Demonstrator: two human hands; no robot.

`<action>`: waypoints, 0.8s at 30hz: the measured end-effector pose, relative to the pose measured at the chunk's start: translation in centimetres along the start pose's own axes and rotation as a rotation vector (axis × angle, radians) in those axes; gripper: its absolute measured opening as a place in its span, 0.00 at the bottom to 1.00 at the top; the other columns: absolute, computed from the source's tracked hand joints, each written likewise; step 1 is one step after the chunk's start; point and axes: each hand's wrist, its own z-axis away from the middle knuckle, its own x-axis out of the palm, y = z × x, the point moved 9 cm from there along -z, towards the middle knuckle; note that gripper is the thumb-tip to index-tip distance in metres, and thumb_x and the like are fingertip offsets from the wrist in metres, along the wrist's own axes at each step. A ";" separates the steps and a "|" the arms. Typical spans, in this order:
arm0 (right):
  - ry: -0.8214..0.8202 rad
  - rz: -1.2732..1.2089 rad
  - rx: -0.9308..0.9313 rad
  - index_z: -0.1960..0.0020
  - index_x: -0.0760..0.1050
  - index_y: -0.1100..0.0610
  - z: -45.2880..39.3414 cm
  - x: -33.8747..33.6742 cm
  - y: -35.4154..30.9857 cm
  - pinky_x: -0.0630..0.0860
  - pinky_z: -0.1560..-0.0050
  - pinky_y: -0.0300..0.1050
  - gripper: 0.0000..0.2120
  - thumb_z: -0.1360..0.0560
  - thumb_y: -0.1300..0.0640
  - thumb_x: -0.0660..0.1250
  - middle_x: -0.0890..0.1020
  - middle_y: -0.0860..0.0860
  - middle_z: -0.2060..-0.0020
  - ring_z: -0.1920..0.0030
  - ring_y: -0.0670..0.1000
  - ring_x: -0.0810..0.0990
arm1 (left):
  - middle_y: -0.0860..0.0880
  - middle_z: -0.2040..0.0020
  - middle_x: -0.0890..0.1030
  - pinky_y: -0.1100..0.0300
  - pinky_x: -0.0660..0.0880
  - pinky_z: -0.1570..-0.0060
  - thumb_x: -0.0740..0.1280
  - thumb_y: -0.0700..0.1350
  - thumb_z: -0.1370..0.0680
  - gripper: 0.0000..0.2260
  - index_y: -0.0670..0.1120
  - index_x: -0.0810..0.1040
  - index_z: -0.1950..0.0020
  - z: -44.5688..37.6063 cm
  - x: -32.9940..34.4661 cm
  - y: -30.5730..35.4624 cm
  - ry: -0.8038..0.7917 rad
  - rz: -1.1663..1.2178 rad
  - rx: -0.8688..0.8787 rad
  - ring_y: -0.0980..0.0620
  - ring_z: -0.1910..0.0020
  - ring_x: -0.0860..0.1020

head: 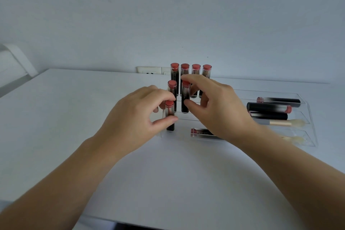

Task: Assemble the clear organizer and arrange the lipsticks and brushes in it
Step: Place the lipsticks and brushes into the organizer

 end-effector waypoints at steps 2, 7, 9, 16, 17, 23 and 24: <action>-0.002 0.002 -0.005 0.32 0.75 0.52 0.0 -0.1 0.0 0.65 0.61 0.21 0.23 0.26 0.61 0.71 0.66 0.29 0.67 0.62 0.27 0.72 | 0.60 0.57 0.74 0.57 0.73 0.64 0.71 0.56 0.26 0.15 0.51 0.77 0.45 0.2 -0.1 0.2 0.039 -0.054 0.010 0.55 0.62 0.74; -0.007 0.023 -0.008 0.32 0.75 0.51 -0.1 0.0 -0.2 0.63 0.65 0.23 0.23 0.26 0.60 0.71 0.65 0.30 0.67 0.62 0.27 0.71 | 0.55 0.64 0.78 0.54 0.74 0.69 0.73 0.59 0.29 0.17 0.54 0.70 0.49 0.4 0.0 0.2 0.087 -0.063 -0.062 0.52 0.67 0.76; -0.001 0.020 -0.012 0.32 0.75 0.51 -0.1 0.0 -0.3 0.65 0.64 0.22 0.23 0.26 0.60 0.71 0.65 0.30 0.67 0.62 0.27 0.72 | 0.57 0.68 0.74 0.53 0.76 0.68 0.73 0.60 0.30 0.19 0.55 0.68 0.48 0.6 0.0 0.0 0.101 -0.051 -0.096 0.51 0.67 0.78; 0.014 0.004 -0.017 0.33 0.75 0.51 -0.1 -0.1 -0.3 0.66 0.62 0.22 0.23 0.26 0.61 0.71 0.66 0.30 0.66 0.62 0.27 0.72 | 0.63 0.72 0.63 0.58 0.73 0.73 0.67 0.66 0.30 0.22 0.51 0.72 0.47 0.6 -0.4 0.3 0.122 -0.084 -0.072 0.51 0.74 0.74; 0.022 0.000 -0.020 0.33 0.75 0.51 -0.1 -0.2 -0.3 0.66 0.62 0.22 0.23 0.26 0.61 0.71 0.66 0.30 0.67 0.62 0.27 0.72 | 0.65 0.70 0.63 0.61 0.71 0.72 0.68 0.66 0.30 0.23 0.50 0.74 0.47 0.6 -0.4 0.3 0.119 -0.078 -0.066 0.54 0.74 0.72; 0.024 -0.003 -0.017 0.31 0.74 0.51 0.0 -0.1 -0.4 0.66 0.60 0.21 0.24 0.26 0.61 0.71 0.69 0.30 0.62 0.61 0.26 0.72 | 0.64 0.69 0.67 0.55 0.76 0.69 0.77 0.56 0.30 0.23 0.54 0.70 0.43 1.1 0.4 -0.3 0.082 -0.055 -0.085 0.53 0.69 0.78; 0.024 -0.008 -0.011 0.30 0.73 0.51 0.0 -0.1 -0.4 0.66 0.59 0.21 0.25 0.26 0.61 0.71 0.71 0.32 0.61 0.61 0.26 0.72 | 0.63 0.70 0.67 0.53 0.77 0.68 0.77 0.57 0.30 0.23 0.54 0.69 0.42 1.1 0.5 -0.4 0.078 -0.052 -0.091 0.50 0.68 0.80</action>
